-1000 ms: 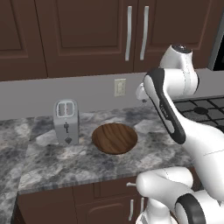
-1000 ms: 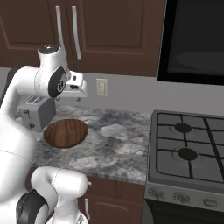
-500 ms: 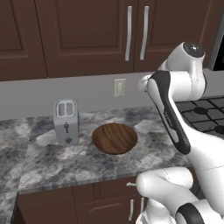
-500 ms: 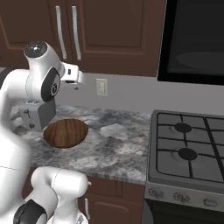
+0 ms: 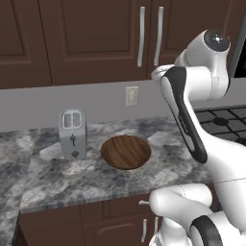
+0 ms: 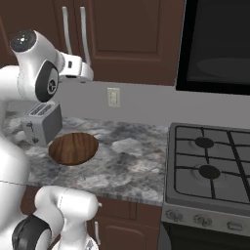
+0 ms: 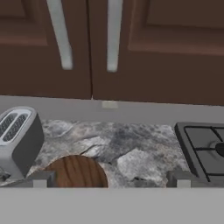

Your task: Open the cabinet. Pick the orange and mango from the cabinet and place them into the bowl. Then close the cabinet.

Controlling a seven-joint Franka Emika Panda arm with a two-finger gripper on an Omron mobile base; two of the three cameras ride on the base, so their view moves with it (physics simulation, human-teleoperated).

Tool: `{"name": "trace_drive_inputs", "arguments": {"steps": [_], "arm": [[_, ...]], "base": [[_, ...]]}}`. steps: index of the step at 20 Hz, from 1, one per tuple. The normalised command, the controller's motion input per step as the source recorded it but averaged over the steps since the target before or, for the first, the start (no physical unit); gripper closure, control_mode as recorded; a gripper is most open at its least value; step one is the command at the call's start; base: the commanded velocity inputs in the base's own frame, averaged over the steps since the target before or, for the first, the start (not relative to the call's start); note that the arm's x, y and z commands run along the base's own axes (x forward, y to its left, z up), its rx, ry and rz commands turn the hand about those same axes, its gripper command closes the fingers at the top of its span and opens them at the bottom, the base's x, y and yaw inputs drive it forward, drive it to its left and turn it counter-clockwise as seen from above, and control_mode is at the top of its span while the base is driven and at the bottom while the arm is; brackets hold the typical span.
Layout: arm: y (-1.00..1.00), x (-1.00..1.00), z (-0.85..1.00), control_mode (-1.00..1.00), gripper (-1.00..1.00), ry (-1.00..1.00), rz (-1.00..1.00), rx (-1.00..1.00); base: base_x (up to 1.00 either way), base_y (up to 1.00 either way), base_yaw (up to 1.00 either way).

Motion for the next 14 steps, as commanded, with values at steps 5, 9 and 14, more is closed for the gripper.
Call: {"name": "trace_drive_inputs", "arguments": {"steps": [5,9,14], "arm": [[0.00,0.01,0.41,-1.00,-1.00,-0.17,-0.10,0.00],[0.00,0.01,0.29,-1.00,-1.00,-0.16,-0.08,0.00],[0.00,0.01,0.23,-1.00,-1.00,-0.14,-0.04,0.04]], "base": [[0.00,0.00,0.00],[0.00,0.00,0.00],[0.00,0.00,0.00]]}}
